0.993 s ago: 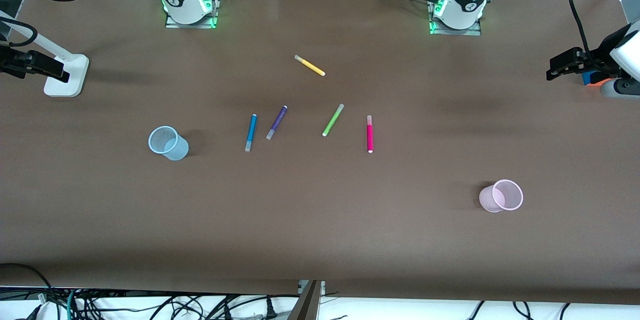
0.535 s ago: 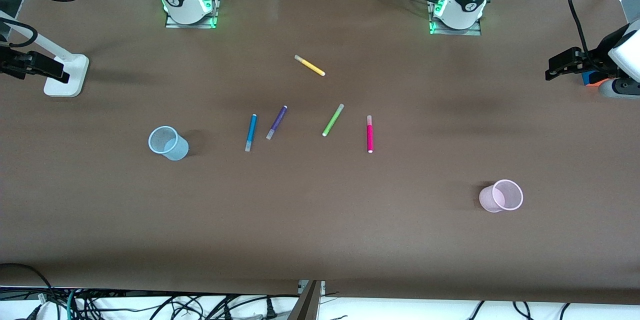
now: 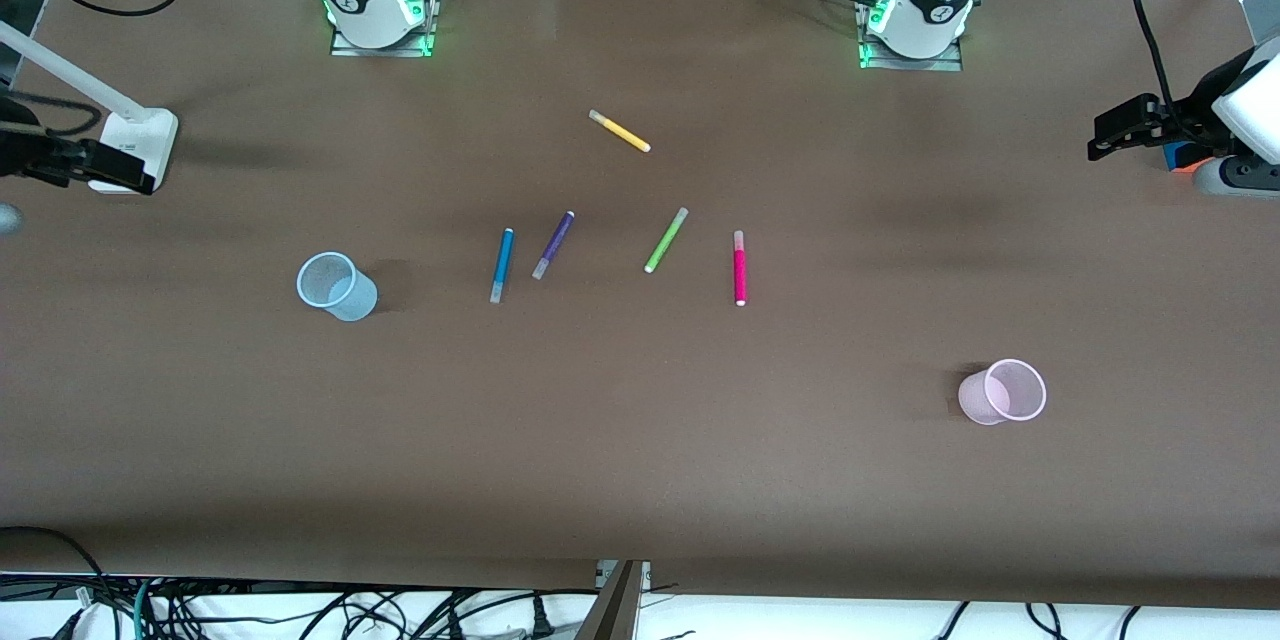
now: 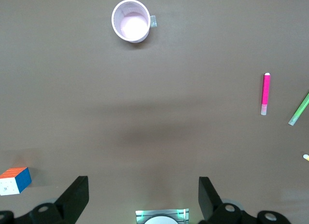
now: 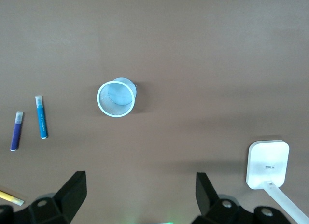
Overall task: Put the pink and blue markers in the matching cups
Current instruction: 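Reach the right gripper to the blue marker while the left gripper reaches the pink marker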
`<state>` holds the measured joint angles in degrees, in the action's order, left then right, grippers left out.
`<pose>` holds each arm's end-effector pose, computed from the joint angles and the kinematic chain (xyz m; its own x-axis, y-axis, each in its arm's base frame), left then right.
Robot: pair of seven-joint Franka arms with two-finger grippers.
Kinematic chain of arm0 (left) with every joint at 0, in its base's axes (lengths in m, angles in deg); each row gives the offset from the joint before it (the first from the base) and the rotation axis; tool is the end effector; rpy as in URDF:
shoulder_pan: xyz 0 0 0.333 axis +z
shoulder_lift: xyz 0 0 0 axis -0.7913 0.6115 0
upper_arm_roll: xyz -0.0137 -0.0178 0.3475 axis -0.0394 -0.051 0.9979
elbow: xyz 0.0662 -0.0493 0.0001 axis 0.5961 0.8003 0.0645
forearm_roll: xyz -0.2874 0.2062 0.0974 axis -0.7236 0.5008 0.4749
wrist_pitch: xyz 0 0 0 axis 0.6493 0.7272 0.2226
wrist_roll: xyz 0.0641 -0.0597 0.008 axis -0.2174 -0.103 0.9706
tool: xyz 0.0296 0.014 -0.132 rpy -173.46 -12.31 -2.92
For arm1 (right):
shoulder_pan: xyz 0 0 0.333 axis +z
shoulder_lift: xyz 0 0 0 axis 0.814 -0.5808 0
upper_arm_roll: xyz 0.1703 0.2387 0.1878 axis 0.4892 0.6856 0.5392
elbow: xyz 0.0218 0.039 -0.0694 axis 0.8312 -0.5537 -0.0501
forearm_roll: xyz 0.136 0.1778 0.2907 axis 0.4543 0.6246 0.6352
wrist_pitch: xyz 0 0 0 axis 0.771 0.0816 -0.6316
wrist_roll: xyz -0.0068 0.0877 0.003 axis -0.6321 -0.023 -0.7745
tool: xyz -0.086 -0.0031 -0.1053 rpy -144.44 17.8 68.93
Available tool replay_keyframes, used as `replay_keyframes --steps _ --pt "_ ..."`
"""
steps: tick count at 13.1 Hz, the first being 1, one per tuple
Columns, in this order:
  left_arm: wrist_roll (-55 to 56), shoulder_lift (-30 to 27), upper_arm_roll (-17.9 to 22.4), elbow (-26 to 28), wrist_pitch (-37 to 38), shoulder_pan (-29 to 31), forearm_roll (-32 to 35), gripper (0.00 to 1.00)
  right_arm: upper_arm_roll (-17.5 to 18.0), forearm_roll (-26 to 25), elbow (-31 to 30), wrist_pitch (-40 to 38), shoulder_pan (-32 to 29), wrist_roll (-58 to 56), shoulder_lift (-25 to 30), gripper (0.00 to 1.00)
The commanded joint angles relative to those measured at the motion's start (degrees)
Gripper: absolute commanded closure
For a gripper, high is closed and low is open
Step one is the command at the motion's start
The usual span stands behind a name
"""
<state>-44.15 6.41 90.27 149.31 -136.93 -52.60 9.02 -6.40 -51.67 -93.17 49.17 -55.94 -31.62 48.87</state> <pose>0.5226 0.0050 0.6081 0.9863 -0.0562 -0.1554 -0.0514 -0.9981 0.0348 0.5623 -0.0428 0.5702 0.9863 -0.0837 -0.1422 -0.0820 -0.9965 0.0176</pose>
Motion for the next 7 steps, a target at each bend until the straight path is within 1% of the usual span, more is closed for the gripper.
replay_keyframes --steps 1,2,3,5,7 --pt "-0.57 0.8 0.03 -1.4 0.68 -0.14 -3.04 0.0 0.71 -0.27 0.83 0.71 0.21 0.17 -3.17 0.0" --pt "-0.48 0.89 -0.66 -1.13 0.77 -0.49 -3.14 0.0 0.88 0.17 0.66 2.19 0.3 0.25 -3.88 0.0" --pt "0.39 1.59 -2.5 -1.31 0.77 -0.75 -3.14 0.0 1.23 0.43 0.66 3.51 0.91 0.69 -5.54 0.0" --pt "1.27 2.55 -6.27 -1.31 0.68 -1.02 -3.14 0.0 1.24 0.87 0.57 7.2 4.85 1.83 -8.09 0.0" --pt "3.38 4.13 -10.23 -1.39 0.33 -1.02 -3.14 0.0 1.33 1.05 0.48 10.11 8.02 8.21 -10.73 0.0"
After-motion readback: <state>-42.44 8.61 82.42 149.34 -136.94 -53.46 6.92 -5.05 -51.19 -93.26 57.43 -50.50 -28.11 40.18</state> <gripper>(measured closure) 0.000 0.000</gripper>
